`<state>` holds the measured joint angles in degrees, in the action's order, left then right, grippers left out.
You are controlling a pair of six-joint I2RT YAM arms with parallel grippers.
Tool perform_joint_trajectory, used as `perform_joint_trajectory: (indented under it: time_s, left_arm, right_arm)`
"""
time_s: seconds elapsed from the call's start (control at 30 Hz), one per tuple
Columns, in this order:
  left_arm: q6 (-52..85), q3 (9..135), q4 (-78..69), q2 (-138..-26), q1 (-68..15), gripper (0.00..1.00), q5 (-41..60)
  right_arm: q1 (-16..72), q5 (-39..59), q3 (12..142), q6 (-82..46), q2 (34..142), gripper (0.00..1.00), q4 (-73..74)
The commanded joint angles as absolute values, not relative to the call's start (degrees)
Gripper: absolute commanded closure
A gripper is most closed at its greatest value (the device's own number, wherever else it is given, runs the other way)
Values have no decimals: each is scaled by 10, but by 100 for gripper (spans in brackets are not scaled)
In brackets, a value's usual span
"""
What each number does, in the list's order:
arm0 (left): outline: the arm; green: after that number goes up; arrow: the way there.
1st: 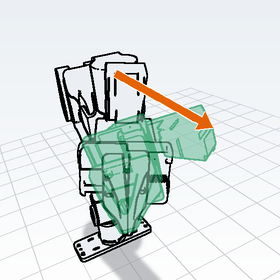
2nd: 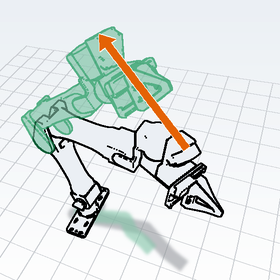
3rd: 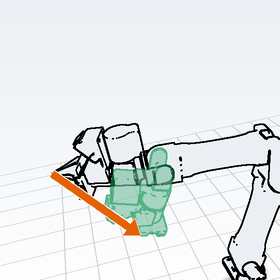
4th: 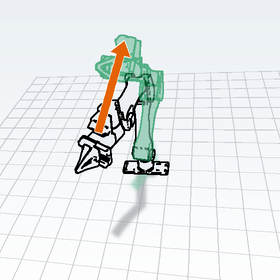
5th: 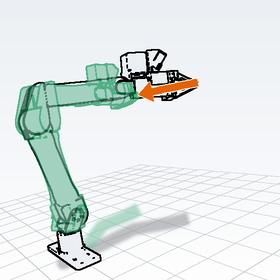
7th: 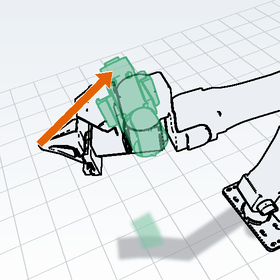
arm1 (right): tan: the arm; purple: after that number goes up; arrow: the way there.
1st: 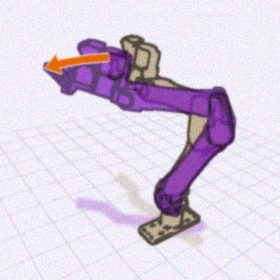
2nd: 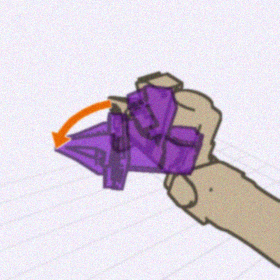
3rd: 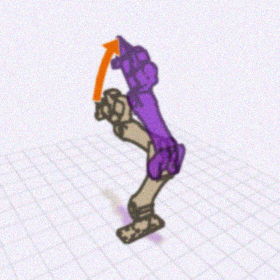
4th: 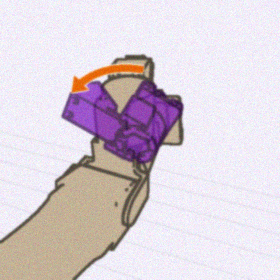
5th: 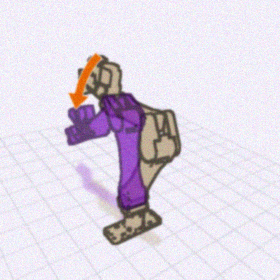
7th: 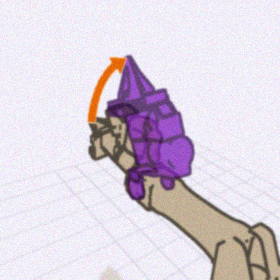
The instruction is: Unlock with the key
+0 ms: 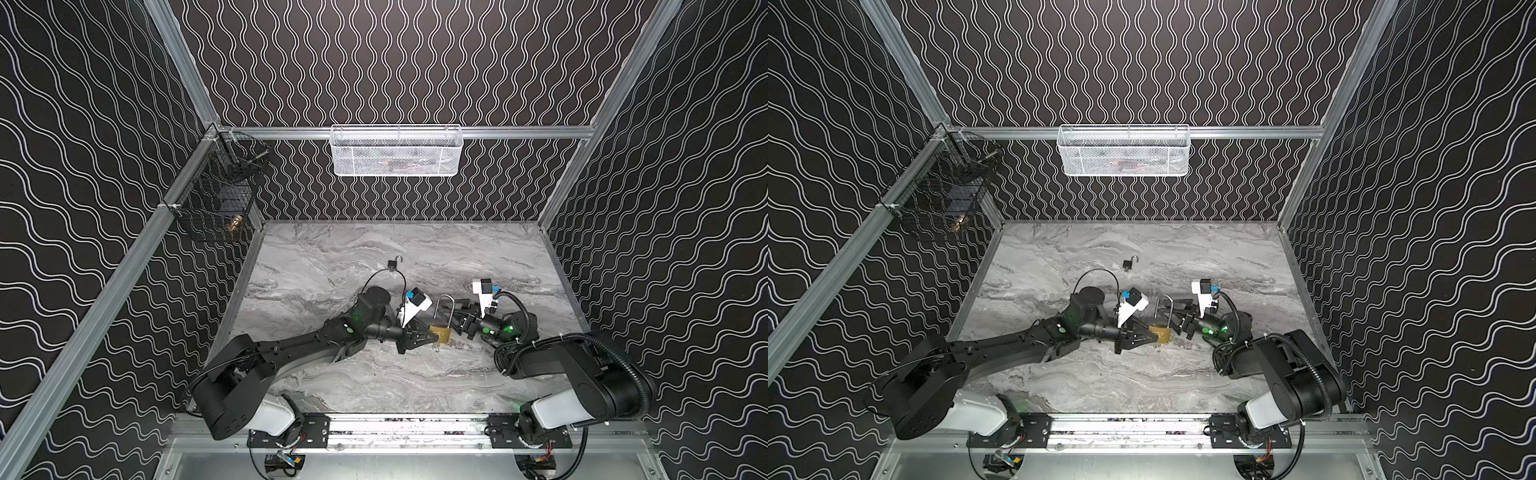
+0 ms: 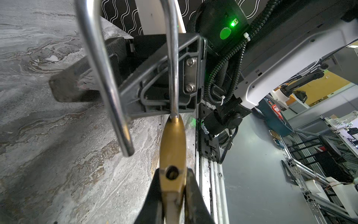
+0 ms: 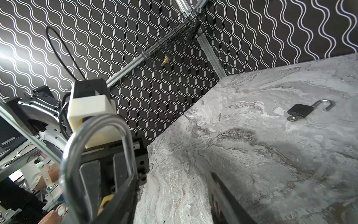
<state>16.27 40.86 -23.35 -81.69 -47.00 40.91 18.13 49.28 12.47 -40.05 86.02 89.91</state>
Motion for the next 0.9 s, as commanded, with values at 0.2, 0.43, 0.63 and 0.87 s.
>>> perform_joint_trajectory:
  time_s: [0.2, 0.43, 0.63, 0.87]
  left_arm:
    - [206, 389, -330, -812, -443, 100, 445]
    - [221, 396, -359, -835, -444, 100, 524]
    - [186, 405, -296, -832, -453, 100, 503]
    - [135, 417, -222, -815, -468, 100, 419]
  right_arm:
    - [182, 559, 133, -408, 860, 39, 989]
    - [184, 573, 148, -419, 875, 38, 990]
    - [187, 571, 154, -418, 884, 37, 990]
    - [187, 495, 153, -408, 886, 36, 941]
